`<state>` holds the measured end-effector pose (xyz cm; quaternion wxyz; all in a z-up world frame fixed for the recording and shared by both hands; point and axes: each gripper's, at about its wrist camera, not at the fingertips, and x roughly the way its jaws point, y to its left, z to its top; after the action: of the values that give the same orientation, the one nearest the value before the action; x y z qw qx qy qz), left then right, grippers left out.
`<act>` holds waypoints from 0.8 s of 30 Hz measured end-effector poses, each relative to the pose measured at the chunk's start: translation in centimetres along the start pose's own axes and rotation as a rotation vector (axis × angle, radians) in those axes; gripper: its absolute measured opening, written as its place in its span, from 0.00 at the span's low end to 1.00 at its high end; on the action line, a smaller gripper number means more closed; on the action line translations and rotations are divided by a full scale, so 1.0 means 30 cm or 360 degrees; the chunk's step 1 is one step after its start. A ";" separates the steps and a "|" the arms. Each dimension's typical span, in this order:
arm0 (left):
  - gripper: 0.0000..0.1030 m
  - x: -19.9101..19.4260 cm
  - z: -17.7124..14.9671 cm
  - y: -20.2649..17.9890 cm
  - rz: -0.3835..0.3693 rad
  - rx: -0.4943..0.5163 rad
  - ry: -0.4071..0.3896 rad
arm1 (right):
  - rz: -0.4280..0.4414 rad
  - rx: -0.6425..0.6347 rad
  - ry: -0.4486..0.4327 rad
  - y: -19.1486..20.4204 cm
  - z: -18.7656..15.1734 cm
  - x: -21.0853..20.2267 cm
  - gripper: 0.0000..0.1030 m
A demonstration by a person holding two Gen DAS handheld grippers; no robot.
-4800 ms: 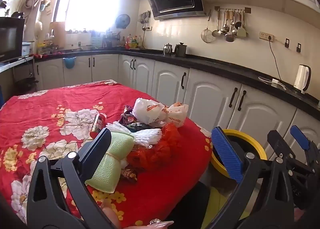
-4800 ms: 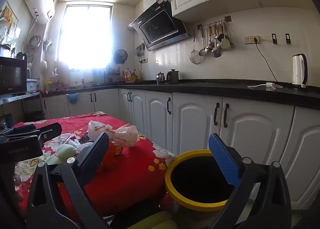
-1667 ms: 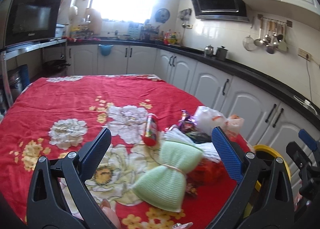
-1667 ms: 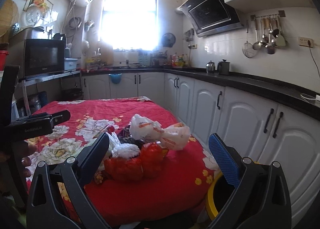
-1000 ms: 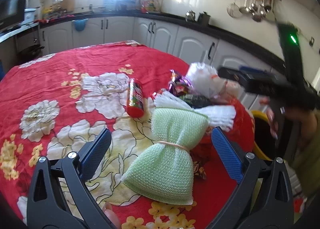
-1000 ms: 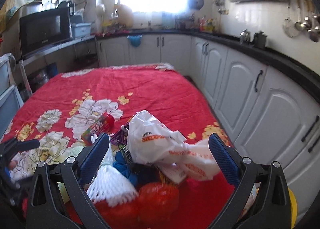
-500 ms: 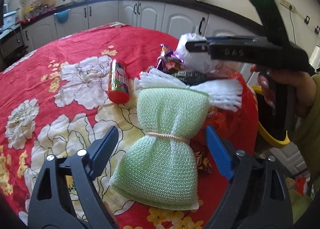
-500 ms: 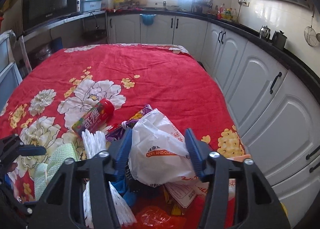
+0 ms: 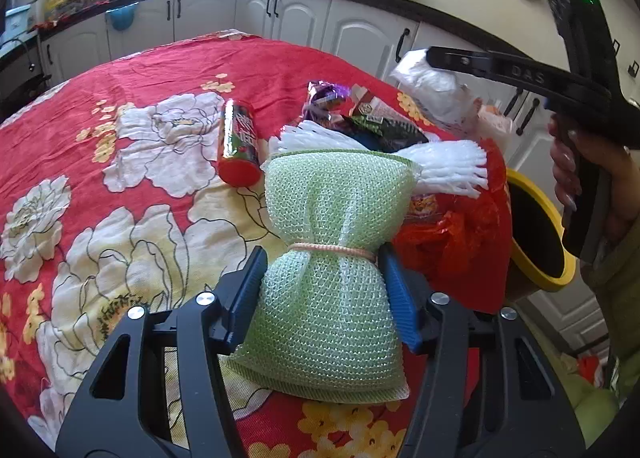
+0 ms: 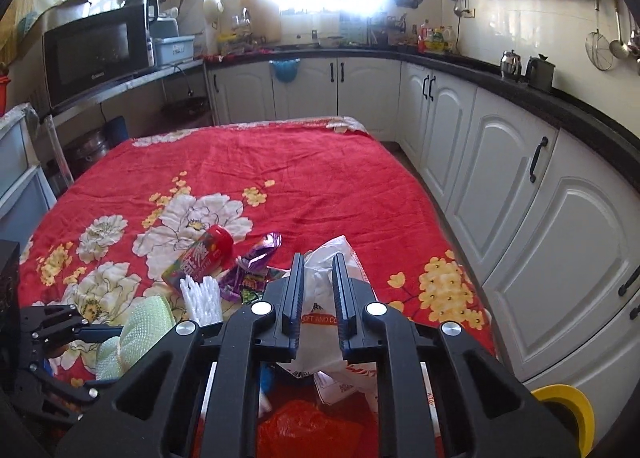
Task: Collect trash
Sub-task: 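Grasp the green mesh bundle with the left gripper while the right gripper grasps the white plastic bag, then carry the green bundle and white bag over the yellow bin and release both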
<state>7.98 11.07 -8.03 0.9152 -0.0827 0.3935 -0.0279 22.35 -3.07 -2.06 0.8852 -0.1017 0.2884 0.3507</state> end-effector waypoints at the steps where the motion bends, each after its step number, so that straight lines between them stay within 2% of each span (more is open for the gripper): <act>1: 0.46 -0.008 0.004 0.002 0.0001 -0.0004 -0.0011 | -0.0002 0.0003 -0.0017 -0.004 0.001 -0.014 0.12; 15: 0.46 -0.149 0.107 -0.022 0.0020 -0.0047 -0.0244 | -0.0009 0.0117 -0.0190 -0.084 -0.017 -0.236 0.06; 24: 0.46 -0.174 0.204 -0.160 -0.0047 0.0046 -0.0335 | -0.0054 0.0221 -0.0284 -0.162 -0.053 -0.366 0.06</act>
<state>8.91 7.75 0.68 0.9520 -0.0778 0.2936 -0.0383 18.50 -13.42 2.94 0.9181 -0.0133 0.2302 0.3223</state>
